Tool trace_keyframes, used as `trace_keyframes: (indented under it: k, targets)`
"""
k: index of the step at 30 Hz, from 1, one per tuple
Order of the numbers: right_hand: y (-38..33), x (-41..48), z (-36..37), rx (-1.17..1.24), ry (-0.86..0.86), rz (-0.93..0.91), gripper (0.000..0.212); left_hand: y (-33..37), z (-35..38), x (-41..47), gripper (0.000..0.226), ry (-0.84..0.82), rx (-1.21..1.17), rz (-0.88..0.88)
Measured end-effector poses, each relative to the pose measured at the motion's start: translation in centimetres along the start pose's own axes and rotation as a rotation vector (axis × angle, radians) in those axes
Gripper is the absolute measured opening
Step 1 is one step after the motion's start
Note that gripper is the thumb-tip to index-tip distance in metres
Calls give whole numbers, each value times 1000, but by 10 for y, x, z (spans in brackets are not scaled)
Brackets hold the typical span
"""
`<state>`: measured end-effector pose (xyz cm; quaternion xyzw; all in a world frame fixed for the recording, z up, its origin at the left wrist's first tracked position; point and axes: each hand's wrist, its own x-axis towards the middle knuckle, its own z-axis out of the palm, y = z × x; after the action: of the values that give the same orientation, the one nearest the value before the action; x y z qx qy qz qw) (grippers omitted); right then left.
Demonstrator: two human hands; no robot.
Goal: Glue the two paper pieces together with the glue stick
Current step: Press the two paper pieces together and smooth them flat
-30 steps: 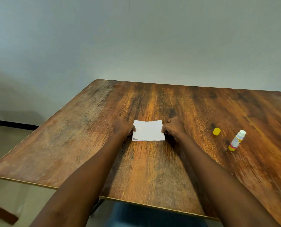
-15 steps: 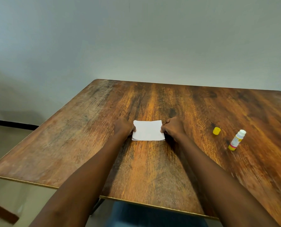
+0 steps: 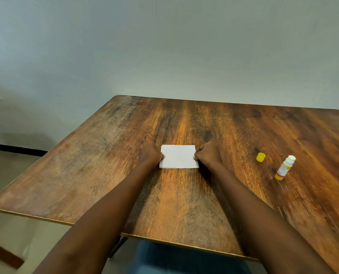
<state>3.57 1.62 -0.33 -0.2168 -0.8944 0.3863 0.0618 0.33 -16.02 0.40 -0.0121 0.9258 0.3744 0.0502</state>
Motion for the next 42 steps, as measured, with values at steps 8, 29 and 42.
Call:
trace_keyframes:
  k: [8,29,42]
  targets:
    - [-6,2,6,-127,83,-96,19,7,8,5,21,53,95,132]
    - [9,6,34,-576,-205,-338,53,11,17,27,73,-274,458,91]
    - [-3,13,26,-588,-225,-318,48,24,6,26,61,-279,353,108]
